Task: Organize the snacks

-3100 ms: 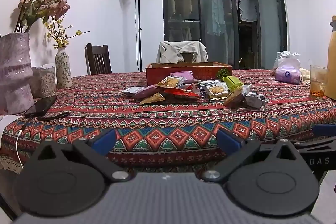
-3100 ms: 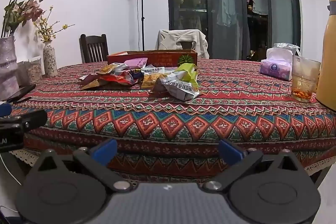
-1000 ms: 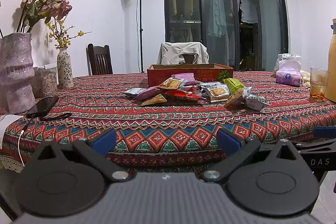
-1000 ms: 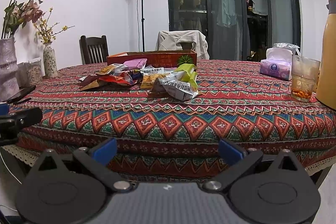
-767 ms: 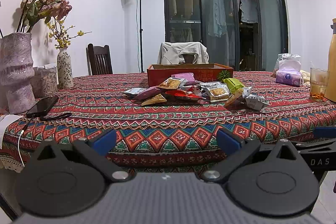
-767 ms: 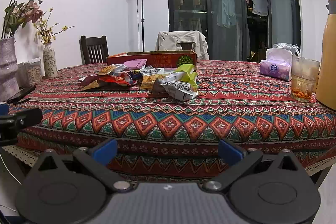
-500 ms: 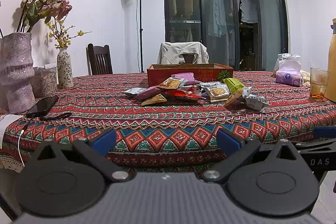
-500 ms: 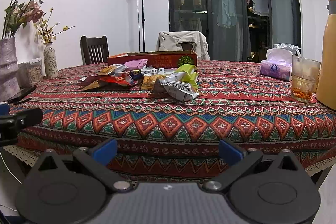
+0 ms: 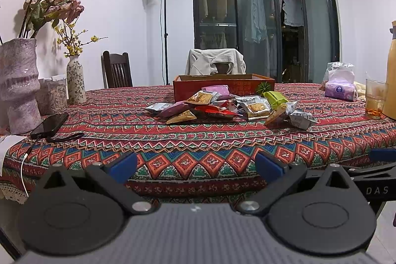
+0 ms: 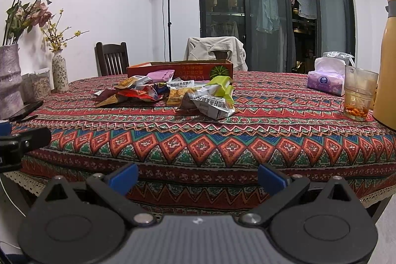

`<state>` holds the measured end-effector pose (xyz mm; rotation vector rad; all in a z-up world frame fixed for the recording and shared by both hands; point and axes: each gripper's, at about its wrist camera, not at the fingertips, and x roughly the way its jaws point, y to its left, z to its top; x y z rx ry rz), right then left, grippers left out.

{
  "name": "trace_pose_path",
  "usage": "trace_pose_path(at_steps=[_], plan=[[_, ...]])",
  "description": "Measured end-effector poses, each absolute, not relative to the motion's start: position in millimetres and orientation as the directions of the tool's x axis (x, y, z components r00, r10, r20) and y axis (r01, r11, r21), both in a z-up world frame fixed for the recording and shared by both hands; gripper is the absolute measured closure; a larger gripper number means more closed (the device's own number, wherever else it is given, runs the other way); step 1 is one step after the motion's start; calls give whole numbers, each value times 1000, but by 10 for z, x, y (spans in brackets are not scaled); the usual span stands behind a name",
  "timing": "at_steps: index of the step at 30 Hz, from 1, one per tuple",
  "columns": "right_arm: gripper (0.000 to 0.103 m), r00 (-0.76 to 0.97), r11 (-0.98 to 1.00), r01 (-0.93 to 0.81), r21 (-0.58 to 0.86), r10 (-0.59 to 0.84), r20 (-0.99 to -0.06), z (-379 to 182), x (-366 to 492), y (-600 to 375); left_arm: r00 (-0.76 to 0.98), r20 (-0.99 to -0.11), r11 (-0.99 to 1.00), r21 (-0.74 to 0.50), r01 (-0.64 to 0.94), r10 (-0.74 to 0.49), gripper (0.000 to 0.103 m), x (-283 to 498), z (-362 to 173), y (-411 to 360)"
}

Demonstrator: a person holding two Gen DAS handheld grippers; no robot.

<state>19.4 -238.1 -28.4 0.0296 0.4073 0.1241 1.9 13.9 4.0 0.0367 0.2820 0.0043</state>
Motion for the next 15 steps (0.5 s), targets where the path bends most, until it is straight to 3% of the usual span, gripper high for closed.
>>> trace_pose_path(at_steps=[7, 15], plan=[[0, 920, 992, -121, 31, 124, -371, -172, 474, -2419, 974, -223, 997, 72, -24, 40, 0, 388, 228, 149], [0, 921, 989, -141, -34, 119, -370, -95, 1146, -2465, 951, -307, 999, 30, -15, 24, 0, 1136, 256, 240]])
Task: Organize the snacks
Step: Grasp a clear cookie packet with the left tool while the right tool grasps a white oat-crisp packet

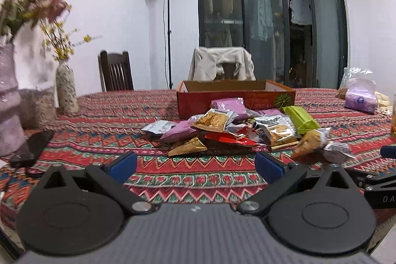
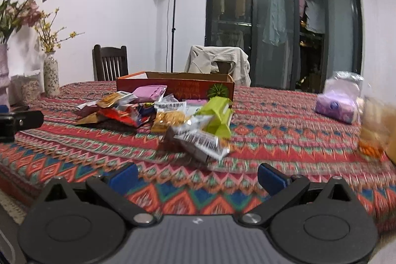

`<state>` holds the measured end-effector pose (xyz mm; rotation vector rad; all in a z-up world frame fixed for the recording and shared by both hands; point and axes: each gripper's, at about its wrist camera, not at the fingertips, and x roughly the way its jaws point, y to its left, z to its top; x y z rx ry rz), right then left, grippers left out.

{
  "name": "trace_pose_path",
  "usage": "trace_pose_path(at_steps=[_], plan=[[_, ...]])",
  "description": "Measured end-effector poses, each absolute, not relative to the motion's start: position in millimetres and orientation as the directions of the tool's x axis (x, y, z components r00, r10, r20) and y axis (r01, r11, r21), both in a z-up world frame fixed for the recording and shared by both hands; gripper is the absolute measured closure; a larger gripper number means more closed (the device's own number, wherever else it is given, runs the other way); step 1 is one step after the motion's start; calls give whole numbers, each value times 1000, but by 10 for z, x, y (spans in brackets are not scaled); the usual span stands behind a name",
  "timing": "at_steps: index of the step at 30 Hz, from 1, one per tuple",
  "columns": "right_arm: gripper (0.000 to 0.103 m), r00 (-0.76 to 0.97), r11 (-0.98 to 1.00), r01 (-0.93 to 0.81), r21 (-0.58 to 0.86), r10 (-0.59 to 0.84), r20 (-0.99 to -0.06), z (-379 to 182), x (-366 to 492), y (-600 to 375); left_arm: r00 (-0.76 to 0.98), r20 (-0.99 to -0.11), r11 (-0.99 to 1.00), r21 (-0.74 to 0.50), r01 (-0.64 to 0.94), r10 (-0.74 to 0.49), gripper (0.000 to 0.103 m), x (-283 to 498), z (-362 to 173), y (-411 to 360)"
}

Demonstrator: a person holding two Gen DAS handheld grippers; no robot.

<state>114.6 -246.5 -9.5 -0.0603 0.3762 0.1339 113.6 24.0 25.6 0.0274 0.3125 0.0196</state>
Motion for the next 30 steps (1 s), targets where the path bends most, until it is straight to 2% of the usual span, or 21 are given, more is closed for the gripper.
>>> trace_pose_path(at_steps=[4, 6, 8, 12, 15, 17, 21, 25, 29, 30], plan=[[0, 903, 987, -162, -18, 141, -406, -59, 1500, -2491, 944, -329, 1000, 9, 2, 1, 0, 1440, 237, 214], [3, 893, 984, -176, -16, 153, -423, -49, 1662, -2511, 938, -344, 1000, -3, 28, -28, 0, 1593, 232, 168], [13, 883, 982, -188, -19, 161, -440, -60, 1792, -2529, 930, -362, 998, -20, 55, -59, 0, 1724, 216, 90], [19, 867, 979, -206, -5, 180, -464, -73, 2002, -2591, 914, -385, 991, -12, 132, -126, 0, 1892, 185, -138], [29, 852, 976, -216, -2, 188, -489, -95, 2099, -2651, 897, -398, 979, -7, 204, -190, 0, 1970, 191, -336], [32, 849, 978, -209, -23, 170, -501, -101, 2118, -2714, 865, -419, 957, -31, 290, -276, 4, 2048, 205, -460], [32, 845, 984, -172, -43, 125, -519, -126, 2115, -2987, 807, -469, 923, -52, 381, -360, 26, 2290, 184, -743], [31, 842, 991, -137, 4, 119, -526, -142, 2047, -3316, 740, -538, 889, -40, 457, -405, 28, 2513, 106, -1024], [30, 821, 965, -174, 194, 251, -512, -127, 1972, -3520, 702, -591, 873, -7, 488, -397, 28, 2633, 11, -1177], [30, 819, 958, -174, 227, 269, -507, -120, 1984, -3548, 693, -608, 875, -5, 485, -388, 31, 2667, -18, -1196]])
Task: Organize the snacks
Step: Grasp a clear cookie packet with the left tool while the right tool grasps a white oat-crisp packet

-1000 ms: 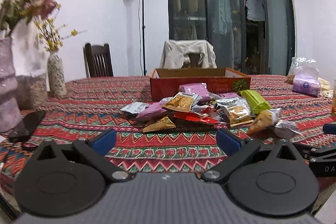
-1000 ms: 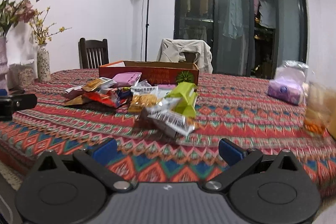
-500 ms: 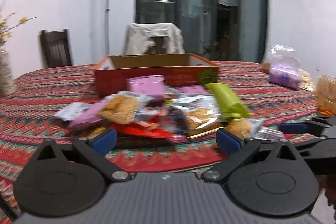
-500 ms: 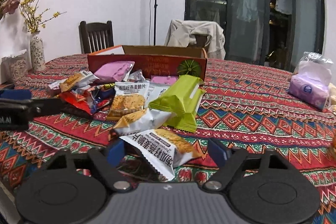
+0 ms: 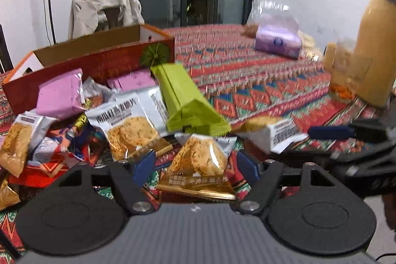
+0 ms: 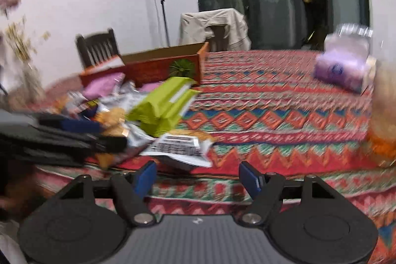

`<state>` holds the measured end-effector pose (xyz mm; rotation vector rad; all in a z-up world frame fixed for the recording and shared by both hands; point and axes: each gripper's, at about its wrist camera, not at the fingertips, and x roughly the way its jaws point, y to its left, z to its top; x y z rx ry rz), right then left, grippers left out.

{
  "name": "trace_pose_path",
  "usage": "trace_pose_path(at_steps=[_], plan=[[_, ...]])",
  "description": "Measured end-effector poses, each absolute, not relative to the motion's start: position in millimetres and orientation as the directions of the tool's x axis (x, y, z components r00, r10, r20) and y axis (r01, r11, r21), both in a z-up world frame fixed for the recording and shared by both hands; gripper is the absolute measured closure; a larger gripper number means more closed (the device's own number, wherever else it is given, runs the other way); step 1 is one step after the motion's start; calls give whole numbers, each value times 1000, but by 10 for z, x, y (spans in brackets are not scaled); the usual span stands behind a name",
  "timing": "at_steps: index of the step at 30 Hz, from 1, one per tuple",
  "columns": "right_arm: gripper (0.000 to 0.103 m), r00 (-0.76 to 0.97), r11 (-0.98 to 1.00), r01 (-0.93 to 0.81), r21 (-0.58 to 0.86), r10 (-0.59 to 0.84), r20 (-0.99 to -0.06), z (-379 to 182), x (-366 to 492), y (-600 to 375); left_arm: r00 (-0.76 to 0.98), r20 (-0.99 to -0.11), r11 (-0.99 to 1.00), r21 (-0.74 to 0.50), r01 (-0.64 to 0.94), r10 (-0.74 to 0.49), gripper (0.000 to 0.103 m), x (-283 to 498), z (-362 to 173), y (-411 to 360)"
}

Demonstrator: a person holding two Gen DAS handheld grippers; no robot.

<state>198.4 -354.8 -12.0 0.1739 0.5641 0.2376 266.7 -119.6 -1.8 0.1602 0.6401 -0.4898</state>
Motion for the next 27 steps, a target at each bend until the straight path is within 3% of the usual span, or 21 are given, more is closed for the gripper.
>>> trace_pose_path(at_steps=[3, 4, 10, 13, 15, 18, 22, 27], plan=[[30, 819, 946, -178, 269, 295, -493, -96, 2081, -3565, 693, -623, 886, 1, 464, -362, 51, 2665, -68, -1192], [30, 816, 945, -180, 273, 298, -496, -85, 2122, -3551, 696, -624, 884, 15, 467, -356, 53, 2643, -67, -1201], [30, 822, 940, -194, 280, 312, -477, 43, 2311, -3477, 691, -632, 890, 6, 457, -351, 57, 2500, 37, -1196], [19, 836, 940, -180, 291, 301, -458, 180, 2303, -3481, 711, -606, 897, -10, 442, -357, 57, 2453, 200, -1067], [17, 840, 950, -161, 266, 274, -469, 201, 2327, -3448, 730, -591, 909, -11, 416, -341, 57, 2463, 296, -966], [22, 816, 977, -113, 181, 196, -545, 68, 2443, -3350, 749, -578, 926, -30, 377, -324, 57, 2525, 392, -813], [45, 789, 984, -100, 145, 168, -590, -63, 2509, -3228, 759, -574, 939, -54, 340, -307, 57, 2611, 421, -658], [47, 784, 990, -86, 111, 136, -606, -53, 2519, -3172, 759, -573, 944, -84, 319, -308, 57, 2732, 408, -492]])
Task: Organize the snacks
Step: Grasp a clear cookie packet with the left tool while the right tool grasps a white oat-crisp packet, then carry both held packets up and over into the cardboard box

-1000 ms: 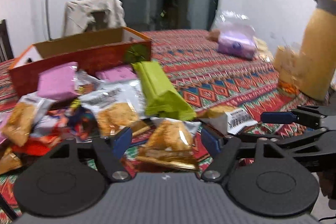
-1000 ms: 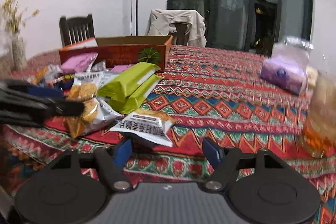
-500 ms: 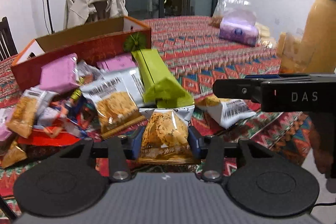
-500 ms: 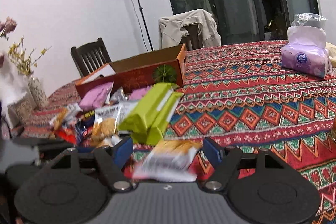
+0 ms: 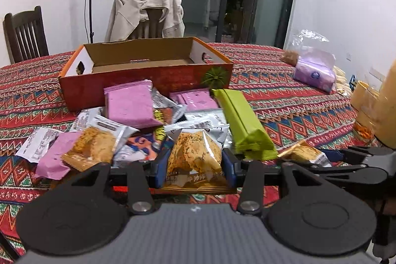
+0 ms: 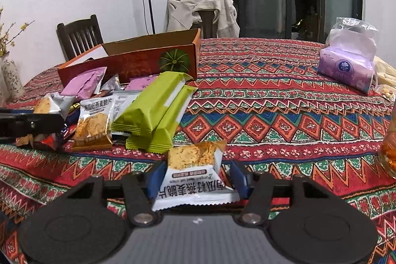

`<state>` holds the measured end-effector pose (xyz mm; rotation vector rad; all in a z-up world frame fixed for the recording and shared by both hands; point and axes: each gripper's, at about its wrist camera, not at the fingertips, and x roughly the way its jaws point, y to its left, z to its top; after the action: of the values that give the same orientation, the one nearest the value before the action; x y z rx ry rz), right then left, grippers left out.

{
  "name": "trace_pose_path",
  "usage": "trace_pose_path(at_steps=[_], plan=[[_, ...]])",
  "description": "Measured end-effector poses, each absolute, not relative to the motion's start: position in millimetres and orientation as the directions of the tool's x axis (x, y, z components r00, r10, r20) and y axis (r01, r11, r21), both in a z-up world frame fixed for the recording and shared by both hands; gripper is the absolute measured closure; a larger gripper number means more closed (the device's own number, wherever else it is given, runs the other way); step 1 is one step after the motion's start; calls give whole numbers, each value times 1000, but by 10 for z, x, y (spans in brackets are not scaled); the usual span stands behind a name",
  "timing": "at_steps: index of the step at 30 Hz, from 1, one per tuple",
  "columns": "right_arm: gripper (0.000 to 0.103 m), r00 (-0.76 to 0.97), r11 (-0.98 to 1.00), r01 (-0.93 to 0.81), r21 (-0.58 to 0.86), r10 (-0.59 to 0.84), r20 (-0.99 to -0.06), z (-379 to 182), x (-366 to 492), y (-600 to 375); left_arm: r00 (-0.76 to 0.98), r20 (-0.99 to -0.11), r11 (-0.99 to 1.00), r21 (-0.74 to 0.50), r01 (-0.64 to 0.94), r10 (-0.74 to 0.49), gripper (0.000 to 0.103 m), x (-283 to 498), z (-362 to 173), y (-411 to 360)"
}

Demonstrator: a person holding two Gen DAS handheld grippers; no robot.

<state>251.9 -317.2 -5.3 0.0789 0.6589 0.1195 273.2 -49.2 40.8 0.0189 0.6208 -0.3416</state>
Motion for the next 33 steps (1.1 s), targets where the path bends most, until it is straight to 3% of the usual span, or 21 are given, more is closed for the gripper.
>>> trace_pose_path(at_steps=[3, 9, 10, 12, 17, 25, 33], plan=[[47, 782, 992, -100, 82, 129, -609, -64, 2532, -3144, 767, -565, 948, -99, 302, -303, 57, 2776, 422, -378], [36, 770, 991, -126, 42, 124, -626, -68, 2616, -3076, 782, -556, 959, -127, 255, -282, 57, 2847, 432, -137], [38, 766, 990, -139, 36, 130, -630, -60, 2628, -3078, 786, -553, 960, -132, 245, -277, 57, 2854, 442, -92], [53, 764, 986, -160, 44, 152, -627, -49, 2643, -3101, 796, -543, 963, -139, 230, -269, 57, 2863, 467, -6], [62, 742, 987, -157, 40, 144, -655, 1, 2687, -3078, 819, -521, 970, -147, 192, -241, 57, 2883, 528, 180], [63, 768, 988, -146, 49, 145, -624, 250, 2682, -3065, 838, -494, 972, -150, 179, -231, 57, 2944, 702, 444], [62, 849, 982, -188, 15, 170, -500, 969, 3025, -3050, 878, -410, 968, -130, 214, -249, 57, 3324, 1206, 707]])
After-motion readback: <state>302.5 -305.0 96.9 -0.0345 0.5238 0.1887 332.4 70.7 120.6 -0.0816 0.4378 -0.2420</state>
